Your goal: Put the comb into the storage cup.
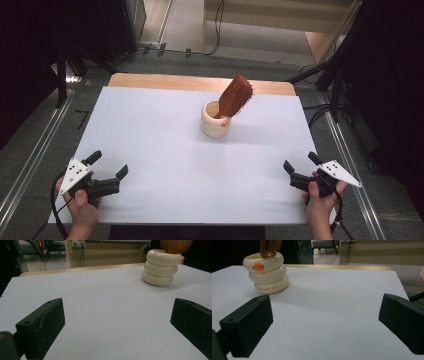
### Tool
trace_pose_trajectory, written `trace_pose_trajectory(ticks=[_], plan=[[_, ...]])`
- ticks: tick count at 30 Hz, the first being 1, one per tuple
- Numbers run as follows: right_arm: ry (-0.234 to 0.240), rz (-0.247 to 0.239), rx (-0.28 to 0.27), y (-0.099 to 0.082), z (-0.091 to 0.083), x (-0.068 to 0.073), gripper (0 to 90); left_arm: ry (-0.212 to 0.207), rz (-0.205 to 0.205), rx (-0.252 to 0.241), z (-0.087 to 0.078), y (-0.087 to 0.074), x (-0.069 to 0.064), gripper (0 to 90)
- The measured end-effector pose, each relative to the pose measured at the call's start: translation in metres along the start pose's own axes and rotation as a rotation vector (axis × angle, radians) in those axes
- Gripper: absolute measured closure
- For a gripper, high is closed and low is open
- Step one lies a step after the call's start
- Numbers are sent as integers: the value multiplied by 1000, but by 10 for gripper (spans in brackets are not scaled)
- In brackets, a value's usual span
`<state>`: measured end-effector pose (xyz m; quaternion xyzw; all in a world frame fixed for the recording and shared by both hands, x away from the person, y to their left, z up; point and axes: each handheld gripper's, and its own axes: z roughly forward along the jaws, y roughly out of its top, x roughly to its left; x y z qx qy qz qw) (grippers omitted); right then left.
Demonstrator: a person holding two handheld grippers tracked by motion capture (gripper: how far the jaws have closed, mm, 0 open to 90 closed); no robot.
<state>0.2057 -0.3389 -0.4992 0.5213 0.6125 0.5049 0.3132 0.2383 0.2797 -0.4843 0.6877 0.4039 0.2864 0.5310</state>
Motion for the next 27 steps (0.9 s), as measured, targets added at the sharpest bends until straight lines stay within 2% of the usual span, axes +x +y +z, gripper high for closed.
trace_pose_trajectory(ticks=[7,12,17,22,27], plan=[[-1,3,10,-6,-2,-3,0,4,1,-1,0,0,0,2],[-3,-22,19,-11,2,-2,0,5,0,-1,0,0,0,2],[-5,10,12,-13,2,-5,0,4,3,0,1,0,-1,2],[-7,-7,16,-13,4,-3,0,4,4,0,1,0,-1,2],[-7,-2,10,-13,4,-5,0,1,5,-1,1,0,-1,2]])
